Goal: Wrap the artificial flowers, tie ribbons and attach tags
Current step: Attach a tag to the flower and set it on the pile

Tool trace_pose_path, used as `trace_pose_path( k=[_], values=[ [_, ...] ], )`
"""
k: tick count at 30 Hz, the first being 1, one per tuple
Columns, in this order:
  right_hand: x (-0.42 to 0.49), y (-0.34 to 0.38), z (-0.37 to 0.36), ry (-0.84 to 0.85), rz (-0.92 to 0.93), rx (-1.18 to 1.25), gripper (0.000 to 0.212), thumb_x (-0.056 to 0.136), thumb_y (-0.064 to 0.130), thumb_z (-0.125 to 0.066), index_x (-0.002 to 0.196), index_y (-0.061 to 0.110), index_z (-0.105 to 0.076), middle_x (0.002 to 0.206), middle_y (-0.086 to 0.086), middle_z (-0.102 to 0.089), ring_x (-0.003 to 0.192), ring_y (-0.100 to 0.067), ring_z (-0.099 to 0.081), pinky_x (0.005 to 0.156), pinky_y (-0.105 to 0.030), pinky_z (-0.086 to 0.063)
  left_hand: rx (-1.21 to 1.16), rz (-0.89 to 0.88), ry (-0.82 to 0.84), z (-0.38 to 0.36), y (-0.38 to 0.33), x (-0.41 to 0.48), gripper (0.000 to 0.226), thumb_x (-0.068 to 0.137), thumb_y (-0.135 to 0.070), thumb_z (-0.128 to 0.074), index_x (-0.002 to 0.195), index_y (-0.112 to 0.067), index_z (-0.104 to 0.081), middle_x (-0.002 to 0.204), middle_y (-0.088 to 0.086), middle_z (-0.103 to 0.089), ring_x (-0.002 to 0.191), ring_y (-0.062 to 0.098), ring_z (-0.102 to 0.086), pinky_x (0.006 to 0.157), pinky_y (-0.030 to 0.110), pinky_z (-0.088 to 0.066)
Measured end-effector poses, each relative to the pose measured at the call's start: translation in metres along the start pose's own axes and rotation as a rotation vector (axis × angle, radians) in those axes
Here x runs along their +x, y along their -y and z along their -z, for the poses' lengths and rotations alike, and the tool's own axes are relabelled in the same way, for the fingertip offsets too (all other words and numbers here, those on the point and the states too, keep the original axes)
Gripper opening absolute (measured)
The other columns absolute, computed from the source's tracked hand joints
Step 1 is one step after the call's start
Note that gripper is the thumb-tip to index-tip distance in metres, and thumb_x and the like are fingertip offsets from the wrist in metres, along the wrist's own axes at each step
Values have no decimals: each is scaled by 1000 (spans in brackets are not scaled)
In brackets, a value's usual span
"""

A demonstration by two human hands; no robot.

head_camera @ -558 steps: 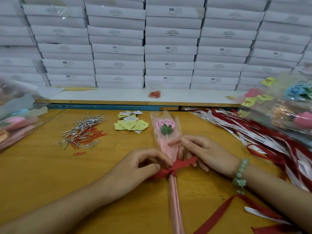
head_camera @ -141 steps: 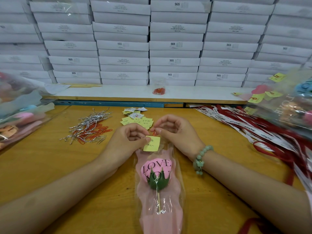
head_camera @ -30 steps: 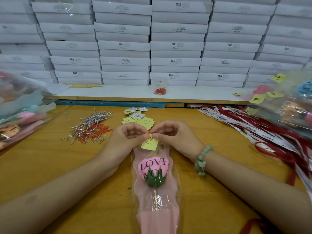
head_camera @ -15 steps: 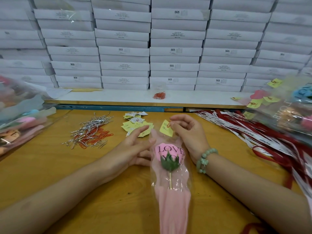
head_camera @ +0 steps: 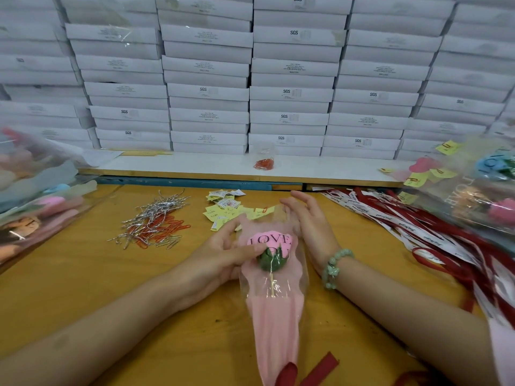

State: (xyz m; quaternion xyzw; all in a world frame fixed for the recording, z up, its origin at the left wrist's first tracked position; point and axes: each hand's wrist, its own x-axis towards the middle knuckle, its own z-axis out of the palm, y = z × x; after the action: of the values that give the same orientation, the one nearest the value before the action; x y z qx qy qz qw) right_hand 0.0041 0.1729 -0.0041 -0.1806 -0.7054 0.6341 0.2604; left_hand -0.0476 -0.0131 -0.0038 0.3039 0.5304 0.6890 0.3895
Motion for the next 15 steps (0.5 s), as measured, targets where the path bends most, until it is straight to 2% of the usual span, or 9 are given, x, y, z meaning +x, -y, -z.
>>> trace_pose_path(
  k=[2,6,9,10,12,13,15],
  values=[
    [-2,8,2,4,-19,-23,35,94,43,-55,127,34,-51,126,4,-59,117,-15,-56,104,-44,-44,-37,-8,-6,2,0,1,71,73,-14,-76,136,-22,-44,121,17,-67,102,31,-69,75,38,-61],
    [-19,34,15,22,21,-39,36,96,32,-55,130,25,-48,126,2,-59,117,-10,-55,105,-35,-43,-120,-23,-18,5,0,2,68,71,-14,-77,132,-17,-47,120,18,-67,94,27,-71,74,38,-60],
    [-52,53,28,131,-111,63,41,93,24,-60,132,19,-49,124,-3,-61,113,-10,-59,99,-27,-47,-183,-29,-63,8,0,2,57,68,-15,-79,116,-21,-49,108,15,-73,79,22,-73,62,33,-60],
    [-65,58,32,180,-172,95,43,90,22,-63,131,16,-50,120,-4,-65,111,-11,-62,96,-25,-49,-206,-26,-83,10,1,3,60,64,-16,-81,111,-24,-46,105,14,-74,76,21,-73,60,33,-59],
    [-93,65,41,282,-290,153,54,76,22,-70,126,13,-53,107,-4,-73,103,-13,-68,89,-23,-54,-241,-22,-85,13,1,4,68,59,-18,-82,115,-23,-42,108,15,-73,78,21,-73,63,34,-59],
    [-106,67,44,327,-345,153,61,68,22,-72,124,11,-53,104,-5,-74,100,-14,-69,87,-23,-55,-245,-25,-65,13,1,4,71,62,-17,-81,122,-18,-44,113,16,-71,82,22,-73,66,34,-60],
    [-126,67,49,402,-458,145,64,62,17,-73,123,8,-54,106,-17,-72,95,-20,-70,82,-28,-58,-246,-32,-35,13,1,4,72,68,-15,-78,132,-9,-46,119,19,-68,87,23,-73,67,33,-62]
  ],
)
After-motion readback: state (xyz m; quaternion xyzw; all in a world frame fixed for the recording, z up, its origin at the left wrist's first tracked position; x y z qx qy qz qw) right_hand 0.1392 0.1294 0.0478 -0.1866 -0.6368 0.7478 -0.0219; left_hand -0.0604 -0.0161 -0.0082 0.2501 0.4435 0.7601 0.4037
